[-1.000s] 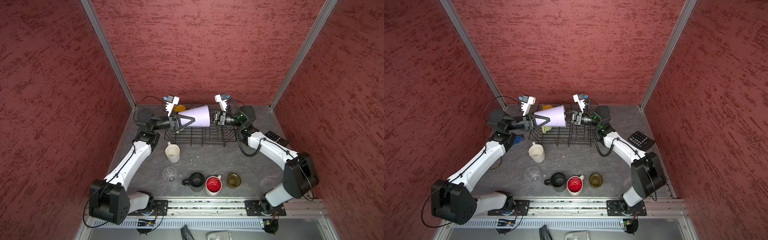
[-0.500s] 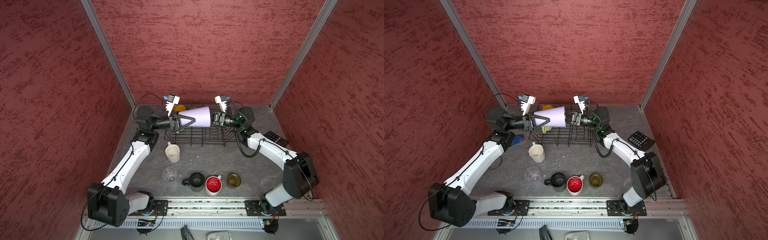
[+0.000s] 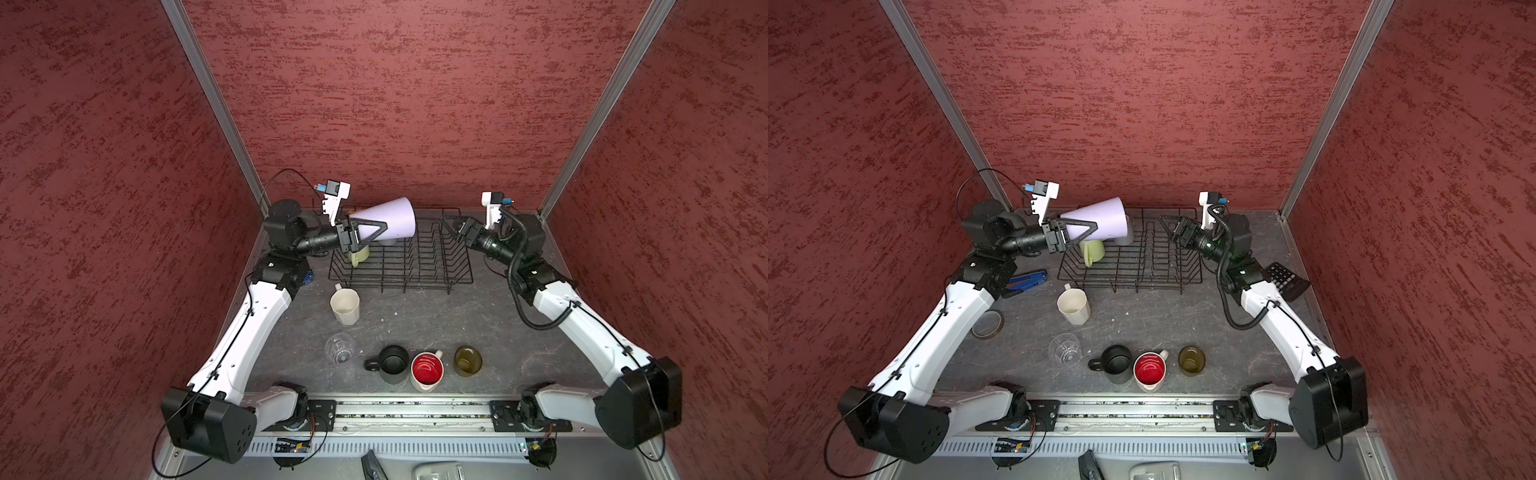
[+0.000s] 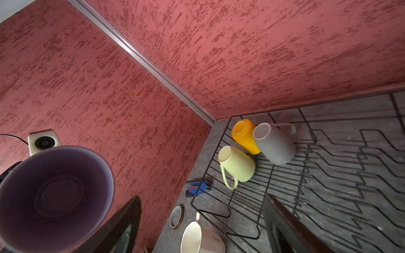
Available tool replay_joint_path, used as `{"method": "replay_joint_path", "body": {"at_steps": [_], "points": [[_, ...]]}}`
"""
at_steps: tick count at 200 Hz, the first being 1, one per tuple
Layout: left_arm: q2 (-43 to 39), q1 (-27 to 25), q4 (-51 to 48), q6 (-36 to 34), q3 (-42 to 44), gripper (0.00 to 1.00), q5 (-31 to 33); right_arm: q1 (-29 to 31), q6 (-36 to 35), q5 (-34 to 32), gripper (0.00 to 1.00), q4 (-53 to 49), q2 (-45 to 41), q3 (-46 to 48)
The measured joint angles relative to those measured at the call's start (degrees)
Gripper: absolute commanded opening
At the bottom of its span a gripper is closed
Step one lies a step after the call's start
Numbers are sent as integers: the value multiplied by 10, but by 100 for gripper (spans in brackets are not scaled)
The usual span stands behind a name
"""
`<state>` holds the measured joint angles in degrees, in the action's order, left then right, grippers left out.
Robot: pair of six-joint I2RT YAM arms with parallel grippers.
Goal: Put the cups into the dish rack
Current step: 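Open and withdraw the right gripper while the left gripper carries the cup over the rack, then lower the lavender cup upside down into the rack with the left gripper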
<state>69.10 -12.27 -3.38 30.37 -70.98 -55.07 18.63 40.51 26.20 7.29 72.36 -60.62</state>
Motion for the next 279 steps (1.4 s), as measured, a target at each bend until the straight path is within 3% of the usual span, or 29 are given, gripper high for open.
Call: {"method": "replay_joint_path", "body": {"at_steps": [16,88,163,225,279], "points": [[7,0,-54,-24,-24,0,40,0,-16,-34,99,-17,-17,12],[105,-23,-294,-98,-135,0,217,-1,-47,-120,99,-53,-43,40],[211,-75,-451,-147,-265,0,377,-4,-63,-127,99,-59,-44,45],[349,-119,-571,-186,-421,0,521,-5,-65,-130,99,-63,-54,71],[461,-134,-646,-210,-543,0,591,-9,-64,-129,99,-62,-57,76]]}}
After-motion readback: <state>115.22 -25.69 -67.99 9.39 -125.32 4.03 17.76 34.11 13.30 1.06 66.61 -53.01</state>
